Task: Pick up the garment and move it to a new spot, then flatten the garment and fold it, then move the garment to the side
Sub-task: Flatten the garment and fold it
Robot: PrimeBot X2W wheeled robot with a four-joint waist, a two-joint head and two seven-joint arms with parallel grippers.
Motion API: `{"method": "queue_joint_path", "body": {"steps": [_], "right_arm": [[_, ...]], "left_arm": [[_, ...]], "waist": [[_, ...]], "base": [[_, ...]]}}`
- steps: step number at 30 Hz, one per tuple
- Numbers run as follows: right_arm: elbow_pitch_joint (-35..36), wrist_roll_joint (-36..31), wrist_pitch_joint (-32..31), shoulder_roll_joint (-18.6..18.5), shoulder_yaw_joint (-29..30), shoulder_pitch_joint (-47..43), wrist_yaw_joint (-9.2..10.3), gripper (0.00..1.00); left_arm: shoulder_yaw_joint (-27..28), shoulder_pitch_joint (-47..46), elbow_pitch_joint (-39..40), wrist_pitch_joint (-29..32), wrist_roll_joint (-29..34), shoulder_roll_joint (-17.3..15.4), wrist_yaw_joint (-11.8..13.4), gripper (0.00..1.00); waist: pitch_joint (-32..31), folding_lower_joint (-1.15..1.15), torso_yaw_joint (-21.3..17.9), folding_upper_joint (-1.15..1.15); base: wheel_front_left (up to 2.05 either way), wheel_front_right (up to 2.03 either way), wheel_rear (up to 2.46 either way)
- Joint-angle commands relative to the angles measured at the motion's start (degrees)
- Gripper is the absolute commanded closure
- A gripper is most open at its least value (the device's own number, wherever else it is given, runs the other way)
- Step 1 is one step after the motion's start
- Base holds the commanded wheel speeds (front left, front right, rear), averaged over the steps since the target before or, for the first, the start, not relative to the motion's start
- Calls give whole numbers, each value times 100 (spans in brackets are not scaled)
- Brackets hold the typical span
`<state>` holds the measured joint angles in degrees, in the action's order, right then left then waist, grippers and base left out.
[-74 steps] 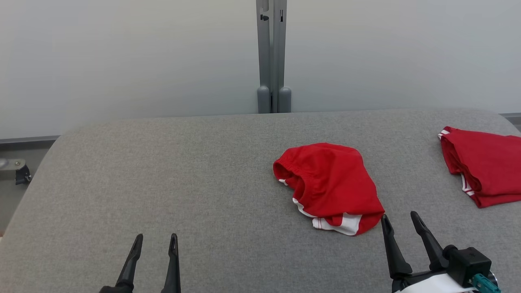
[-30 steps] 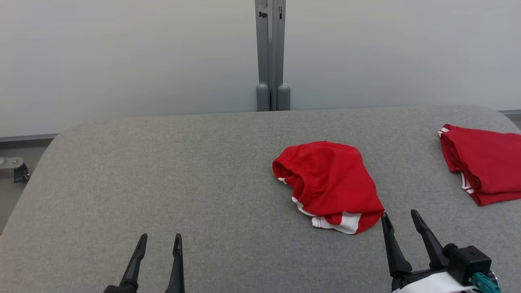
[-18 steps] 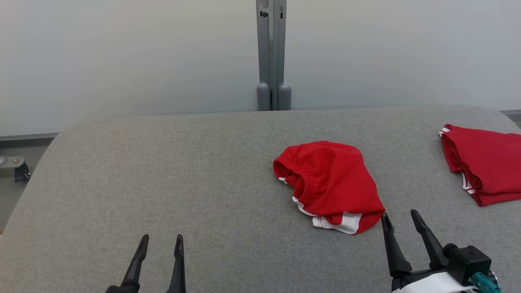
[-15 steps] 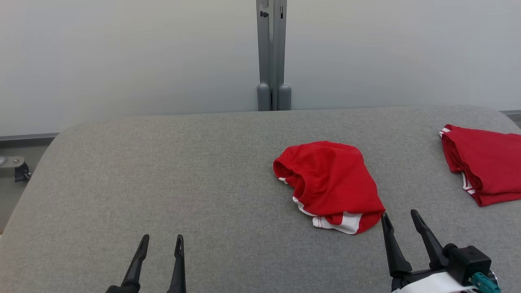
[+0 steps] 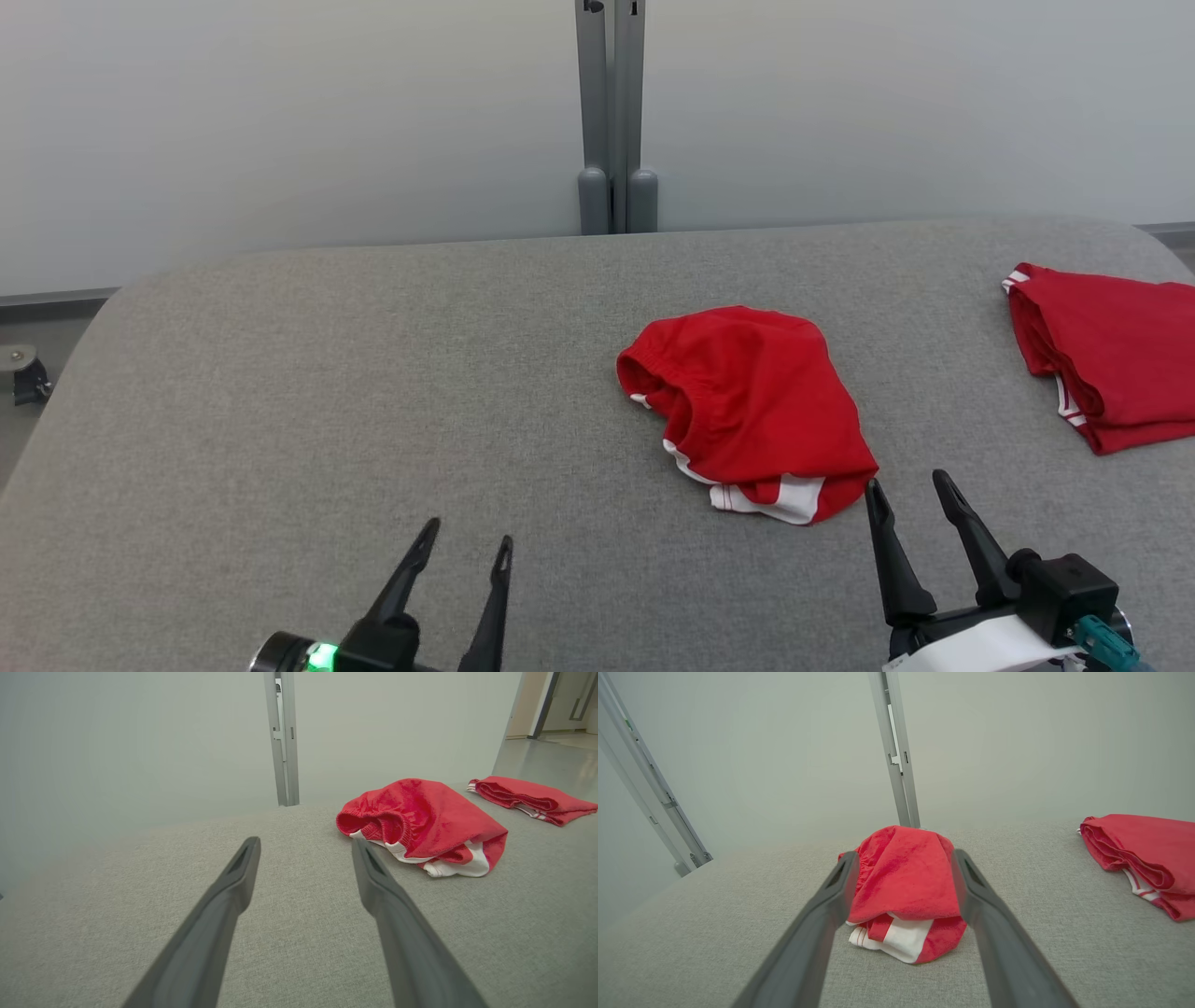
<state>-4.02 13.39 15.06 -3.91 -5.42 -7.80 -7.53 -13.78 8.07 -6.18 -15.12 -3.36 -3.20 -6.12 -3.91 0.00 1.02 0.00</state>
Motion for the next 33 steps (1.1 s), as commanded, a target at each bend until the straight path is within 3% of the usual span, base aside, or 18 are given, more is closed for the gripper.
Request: {"method": "queue_joint_path", "body": {"steps": [1,11,21,33], "right_arm": [[22,-36,15,-8,-28,82,9,0],[81,-58,16,-155,-207,436,9,0],[165,-94,15,-189,-174,887,9,0],[166,-102,15,-100,-206,1072,9,0]], "left_arm": [[-169,-246,-160,-1,63,-74,-52,0],[-1759,-1970,-1608,-1,309,-359,-137,0],[-2933,-3644,-2717,-2,247,-586,-140,0],[-3532,-4349,-3098,-2,-94,-739,-140,0]], "waist": [[94,0,-71,0],[721,0,-480,0],[1519,0,-786,0],[1847,0,-1025,0]], "base": [[0,0,0],[0,0,0],[0,0,0],[0,0,0]]}}
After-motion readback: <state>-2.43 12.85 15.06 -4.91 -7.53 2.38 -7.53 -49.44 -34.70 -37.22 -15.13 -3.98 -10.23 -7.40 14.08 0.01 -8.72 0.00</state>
